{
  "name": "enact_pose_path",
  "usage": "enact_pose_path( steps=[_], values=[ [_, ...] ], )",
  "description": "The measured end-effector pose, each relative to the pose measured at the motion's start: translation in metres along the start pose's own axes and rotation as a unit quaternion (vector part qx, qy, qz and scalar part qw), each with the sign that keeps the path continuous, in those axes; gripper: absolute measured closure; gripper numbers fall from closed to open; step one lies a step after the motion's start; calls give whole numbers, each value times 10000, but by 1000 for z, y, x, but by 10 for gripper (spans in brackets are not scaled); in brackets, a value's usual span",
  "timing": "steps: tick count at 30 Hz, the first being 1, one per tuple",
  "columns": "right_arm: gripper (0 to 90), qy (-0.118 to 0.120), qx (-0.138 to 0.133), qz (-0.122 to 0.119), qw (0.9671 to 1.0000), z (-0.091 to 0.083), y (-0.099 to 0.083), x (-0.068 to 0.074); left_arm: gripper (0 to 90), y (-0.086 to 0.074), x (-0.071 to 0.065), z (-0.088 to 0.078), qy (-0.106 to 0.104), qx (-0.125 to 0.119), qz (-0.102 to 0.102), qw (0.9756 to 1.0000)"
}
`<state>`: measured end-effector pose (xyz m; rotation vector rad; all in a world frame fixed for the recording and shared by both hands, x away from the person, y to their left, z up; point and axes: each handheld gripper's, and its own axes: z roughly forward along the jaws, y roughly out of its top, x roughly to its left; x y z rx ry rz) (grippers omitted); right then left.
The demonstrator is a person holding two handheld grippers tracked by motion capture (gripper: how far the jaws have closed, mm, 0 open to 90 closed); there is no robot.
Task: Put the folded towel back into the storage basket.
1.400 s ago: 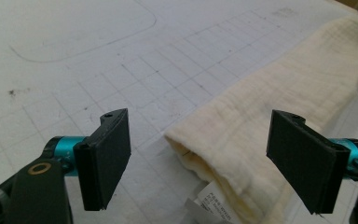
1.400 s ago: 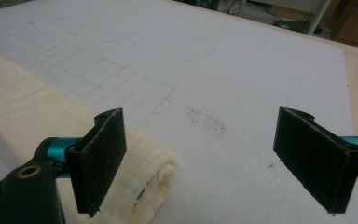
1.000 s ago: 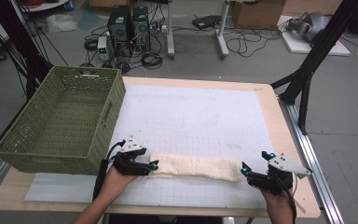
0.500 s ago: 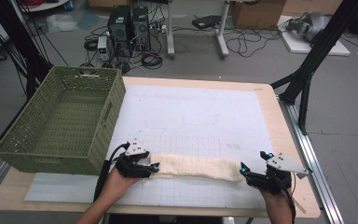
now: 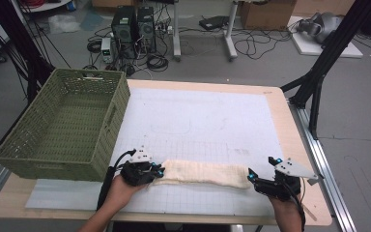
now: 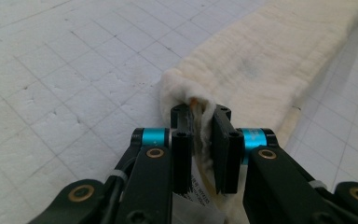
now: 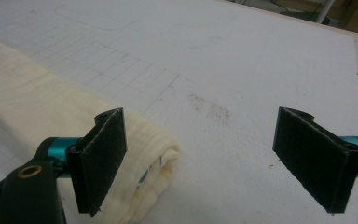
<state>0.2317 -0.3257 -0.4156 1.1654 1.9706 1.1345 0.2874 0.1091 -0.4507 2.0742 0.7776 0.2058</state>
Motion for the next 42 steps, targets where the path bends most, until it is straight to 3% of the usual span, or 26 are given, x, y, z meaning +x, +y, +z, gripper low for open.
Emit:
enact_pose_path(
  steps=[4, 9, 16, 21, 26, 29, 39, 42],
  values=[
    [158, 29, -28, 38, 10000, 2, 0, -1, 800, -1, 2, -2, -79, -94, -51, 9999],
    [159, 118, 142, 10, 9998, 8, -1, 1, 801, -1, 1, -5, -121, -237, -18, 9996],
    [159, 236, 98, -69, 9997, 9, 0, 2, 801, 1, 0, -13, -179, -645, 70, 9977],
    [169, 294, 226, 25, 9993, 13, -2, 4, 801, 1, -1, -14, -195, -695, 107, 9973],
    [269, 542, 661, -22, 9963, 25, -6, 11, 800, 0, -2, -16, -181, -733, 140, 9970],
    [318, 657, 690, -62, 9954, 26, -6, 10, 799, 0, -2, -17, -170, -749, 157, 9969],
    [325, 772, 1217, -93, 9895, 37, -14, 11, 795, -1, -2, -17, -154, -714, 207, 9971],
    [358, 971, 1234, 139, 9875, 38, -16, 8, 794, -2, -2, -17, -141, -675, 239, 9973]
  ],
)
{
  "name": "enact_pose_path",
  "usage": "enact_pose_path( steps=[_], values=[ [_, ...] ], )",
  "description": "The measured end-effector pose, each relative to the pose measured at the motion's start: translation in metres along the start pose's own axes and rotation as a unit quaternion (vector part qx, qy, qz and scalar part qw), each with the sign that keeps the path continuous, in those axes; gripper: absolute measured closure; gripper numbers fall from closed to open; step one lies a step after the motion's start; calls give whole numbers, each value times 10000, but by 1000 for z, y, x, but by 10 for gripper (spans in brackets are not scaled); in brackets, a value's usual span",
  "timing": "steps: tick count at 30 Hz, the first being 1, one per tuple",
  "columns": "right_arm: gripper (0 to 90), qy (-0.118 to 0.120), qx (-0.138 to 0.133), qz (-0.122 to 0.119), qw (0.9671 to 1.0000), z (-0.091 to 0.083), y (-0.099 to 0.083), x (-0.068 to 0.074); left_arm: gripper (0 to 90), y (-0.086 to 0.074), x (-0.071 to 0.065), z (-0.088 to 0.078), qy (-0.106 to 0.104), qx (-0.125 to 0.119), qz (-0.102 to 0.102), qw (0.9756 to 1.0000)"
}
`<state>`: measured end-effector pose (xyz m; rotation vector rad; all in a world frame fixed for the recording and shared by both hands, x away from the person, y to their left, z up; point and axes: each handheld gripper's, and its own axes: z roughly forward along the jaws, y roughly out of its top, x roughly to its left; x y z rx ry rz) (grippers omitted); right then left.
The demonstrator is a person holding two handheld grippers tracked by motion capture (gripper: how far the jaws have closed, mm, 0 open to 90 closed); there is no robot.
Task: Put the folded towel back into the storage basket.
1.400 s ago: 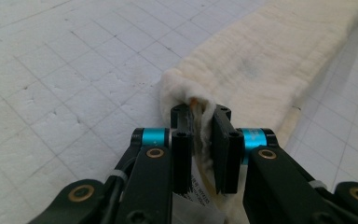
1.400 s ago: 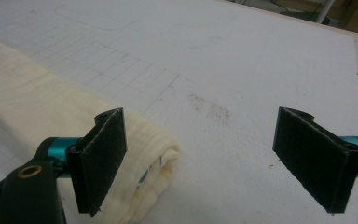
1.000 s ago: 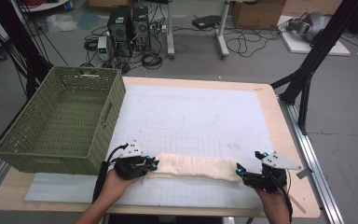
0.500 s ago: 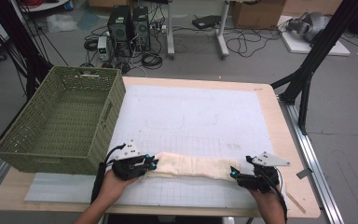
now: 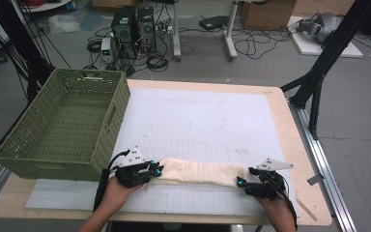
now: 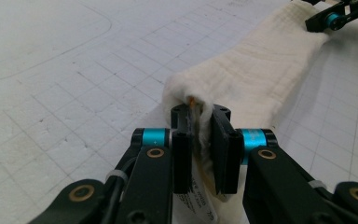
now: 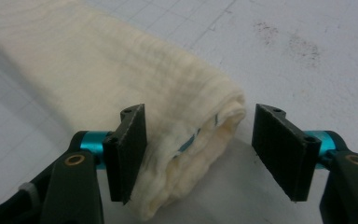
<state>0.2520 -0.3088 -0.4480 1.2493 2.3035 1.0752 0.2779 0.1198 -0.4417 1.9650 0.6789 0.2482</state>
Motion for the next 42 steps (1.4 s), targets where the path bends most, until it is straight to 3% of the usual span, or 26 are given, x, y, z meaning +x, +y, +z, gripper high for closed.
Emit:
enact_pose_path(
  steps=[5, 6, 7, 8, 15, 25, 36, 42],
  values=[
    [411, 119, 0, -10, 9999, -1, 0, -2, 794, 0, 0, 1, 2, 17, 19, 10000],
    [439, 140, 20, -16, 9999, -1, 0, -2, 794, 0, 0, 1, 7, 17, 18, 10000],
    [523, 248, 23, -82, 9997, -1, 1, -1, 794, -1, 0, 1, 6, 20, 18, 10000],
    [523, 248, 23, -82, 9997, -1, 1, -1, 794, -1, 0, 1, 10, 21, 24, 10000],
    [749, 576, 65, 32, 9983, 0, 2, -2, 794, -1, -2, 1, 6, 57, 37, 10000],
    [780, 578, 22, -264, 9980, 0, 5, -1, 794, -1, -1, -5, -3, -40, 86, 10000],
    [793, 544, -417, -607, 9958, -3, 13, -2, 798, 4, -2, -19, -16, -332, 114, 9994],
    [802, 587, -706, -608, 9939, -5, 19, -3, 807, 8, -3, -31, 24, -548, 132, 9984]
  ],
)
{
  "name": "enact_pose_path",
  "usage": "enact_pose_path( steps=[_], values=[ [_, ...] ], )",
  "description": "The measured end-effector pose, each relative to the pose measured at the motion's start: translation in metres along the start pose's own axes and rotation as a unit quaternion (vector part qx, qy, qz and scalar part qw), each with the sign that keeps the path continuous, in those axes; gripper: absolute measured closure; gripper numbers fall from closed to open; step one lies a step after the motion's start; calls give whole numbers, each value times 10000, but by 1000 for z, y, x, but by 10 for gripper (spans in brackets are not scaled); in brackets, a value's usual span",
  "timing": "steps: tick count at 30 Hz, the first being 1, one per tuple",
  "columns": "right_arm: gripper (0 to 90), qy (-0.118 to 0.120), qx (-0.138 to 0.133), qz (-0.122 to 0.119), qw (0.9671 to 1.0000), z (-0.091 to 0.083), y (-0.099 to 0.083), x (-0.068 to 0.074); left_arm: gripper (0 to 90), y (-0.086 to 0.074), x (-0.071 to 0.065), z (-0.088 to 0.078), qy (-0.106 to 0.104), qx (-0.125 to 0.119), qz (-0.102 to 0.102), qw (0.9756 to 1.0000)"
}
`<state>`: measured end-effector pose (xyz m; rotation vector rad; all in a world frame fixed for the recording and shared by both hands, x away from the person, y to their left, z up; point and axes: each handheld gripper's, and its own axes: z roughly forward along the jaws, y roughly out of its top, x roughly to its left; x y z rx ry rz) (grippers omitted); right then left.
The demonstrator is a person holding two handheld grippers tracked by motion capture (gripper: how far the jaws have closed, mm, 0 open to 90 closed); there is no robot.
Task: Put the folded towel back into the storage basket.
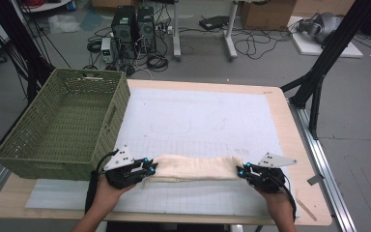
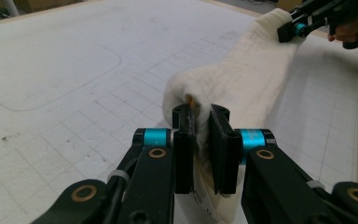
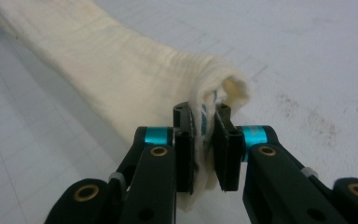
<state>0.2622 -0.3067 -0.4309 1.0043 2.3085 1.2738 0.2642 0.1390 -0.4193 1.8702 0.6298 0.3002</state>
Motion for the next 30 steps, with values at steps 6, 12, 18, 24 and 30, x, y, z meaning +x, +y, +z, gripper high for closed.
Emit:
enact_pose_path(
  steps=[6, 12, 18, 24, 30],
  values=[
    [806, 102, -410, 65, 9991, -4, 7, -3, 818, 5, 0, -11, 68, -210, 1, 9998],
    [808, 143, -724, 115, 9972, -5, 12, -5, 831, 10, -6, -19, 161, -390, 168, 9990],
    [807, 161, -886, 59, 9959, -4, 19, -4, 832, 13, -6, -29, 227, -475, 231, 9983],
    [807, 248, -1032, -26, 9943, -1, 29, -4, 832, 16, -8, -40, 315, -600, 248, 9974],
    [806, 301, -1106, -146, 9933, 3, 42, -2, 832, 21, -8, -54, 396, -727, 285, 9962]
  ],
)
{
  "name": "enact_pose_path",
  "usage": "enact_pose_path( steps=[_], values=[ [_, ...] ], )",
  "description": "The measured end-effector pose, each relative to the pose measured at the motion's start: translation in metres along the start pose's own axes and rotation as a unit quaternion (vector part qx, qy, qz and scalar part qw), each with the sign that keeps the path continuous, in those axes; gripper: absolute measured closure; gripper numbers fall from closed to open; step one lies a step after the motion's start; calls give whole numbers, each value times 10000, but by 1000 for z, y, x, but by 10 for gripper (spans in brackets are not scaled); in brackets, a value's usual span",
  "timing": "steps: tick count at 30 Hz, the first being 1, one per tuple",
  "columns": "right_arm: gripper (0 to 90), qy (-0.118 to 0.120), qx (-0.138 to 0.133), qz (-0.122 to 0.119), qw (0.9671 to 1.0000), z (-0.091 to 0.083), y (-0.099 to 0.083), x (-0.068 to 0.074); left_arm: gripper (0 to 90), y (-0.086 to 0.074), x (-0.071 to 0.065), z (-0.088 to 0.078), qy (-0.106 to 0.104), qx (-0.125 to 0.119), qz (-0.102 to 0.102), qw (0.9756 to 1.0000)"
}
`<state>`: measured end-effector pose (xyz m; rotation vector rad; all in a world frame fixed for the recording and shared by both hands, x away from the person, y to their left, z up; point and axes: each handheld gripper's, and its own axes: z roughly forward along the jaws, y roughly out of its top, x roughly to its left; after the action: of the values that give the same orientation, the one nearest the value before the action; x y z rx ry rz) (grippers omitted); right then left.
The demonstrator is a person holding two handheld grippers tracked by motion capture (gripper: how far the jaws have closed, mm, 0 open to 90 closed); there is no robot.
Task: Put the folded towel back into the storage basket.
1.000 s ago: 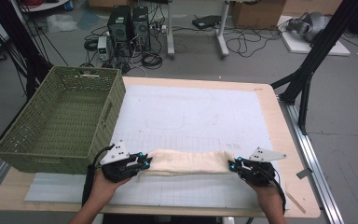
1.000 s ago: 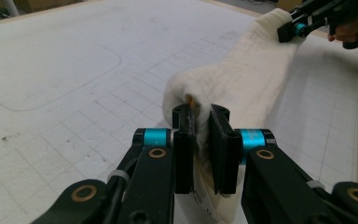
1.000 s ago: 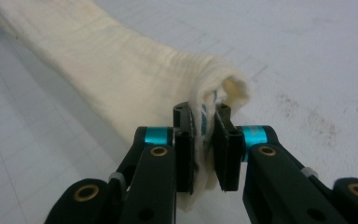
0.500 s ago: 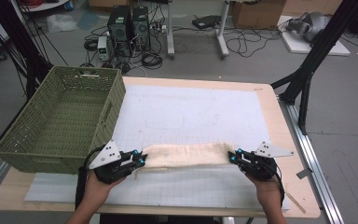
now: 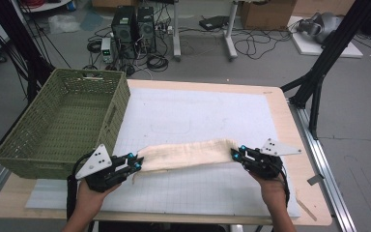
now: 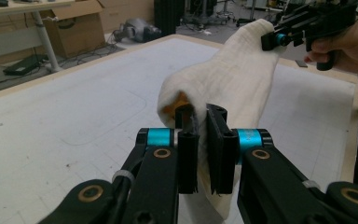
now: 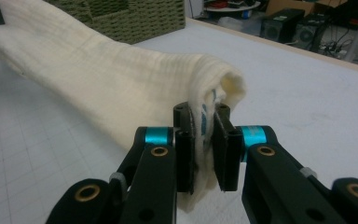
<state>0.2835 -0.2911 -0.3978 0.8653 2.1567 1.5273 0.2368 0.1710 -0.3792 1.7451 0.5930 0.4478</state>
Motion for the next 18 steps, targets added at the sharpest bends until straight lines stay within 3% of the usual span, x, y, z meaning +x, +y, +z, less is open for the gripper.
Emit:
enact_pose_path(
  steps=[8, 18],
  values=[
    [805, 67, -57, -178, 9998, 14, 21, 0, 831, 5, 4, -15, 190, -149, -19, 9997],
    [805, 111, -221, -507, 9984, 39, 68, -3, 831, 18, 15, -35, 448, -443, -26, 9980]
  ],
)
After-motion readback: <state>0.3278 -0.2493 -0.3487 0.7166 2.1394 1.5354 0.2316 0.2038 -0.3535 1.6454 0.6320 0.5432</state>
